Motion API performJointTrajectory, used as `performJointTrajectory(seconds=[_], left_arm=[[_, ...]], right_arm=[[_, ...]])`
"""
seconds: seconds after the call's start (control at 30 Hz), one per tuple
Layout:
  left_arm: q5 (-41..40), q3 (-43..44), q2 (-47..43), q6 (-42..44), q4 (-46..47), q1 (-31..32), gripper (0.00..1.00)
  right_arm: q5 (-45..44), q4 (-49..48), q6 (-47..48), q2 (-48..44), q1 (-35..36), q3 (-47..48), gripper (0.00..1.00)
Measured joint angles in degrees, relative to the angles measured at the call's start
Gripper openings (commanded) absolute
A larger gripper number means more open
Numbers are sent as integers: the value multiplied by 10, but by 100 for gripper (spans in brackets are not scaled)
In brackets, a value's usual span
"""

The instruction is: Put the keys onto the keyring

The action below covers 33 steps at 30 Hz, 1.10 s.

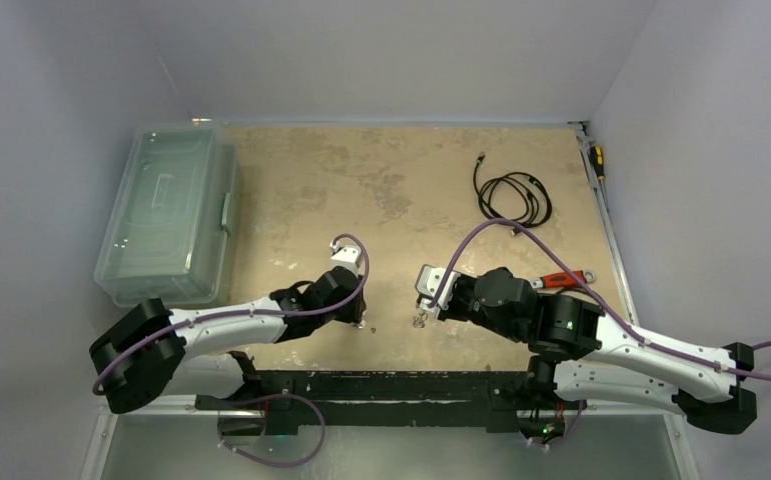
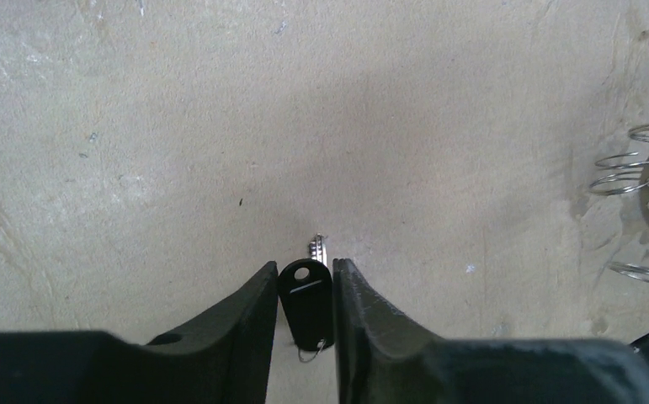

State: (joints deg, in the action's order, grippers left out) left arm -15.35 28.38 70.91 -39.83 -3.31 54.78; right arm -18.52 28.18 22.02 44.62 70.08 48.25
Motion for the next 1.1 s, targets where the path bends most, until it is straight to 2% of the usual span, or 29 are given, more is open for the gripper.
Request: performJointTrajectory(seconds=[0.1,0.13,0.23,0.3,0.57,0.8,0.93,1.1], left_arm=[[-7,0,9,2,3,0,68],[-10,0,10,2,3,0,74],[-16,0,7,1,4,0,83],[-20,0,-4,2,2,0,83],[-27,1,-67,24,-31,0,72],[-29,6,-132,47,-79,35,74],[-23,62,-128,83,-152,54,74],[-18,166,-107,166,-238,56,72]], right_arm=[[0,0,0,0,0,0,0],[0,0,-1,1,0,0,0],[0,0,-1,1,0,0,0],[0,0,-1,1,0,0,0],[0,0,-1,6,0,0,0],[0,0,-1,6,0,0,0],[0,0,-1,9,0,0,0],[0,-2,1,13,0,0,0]])
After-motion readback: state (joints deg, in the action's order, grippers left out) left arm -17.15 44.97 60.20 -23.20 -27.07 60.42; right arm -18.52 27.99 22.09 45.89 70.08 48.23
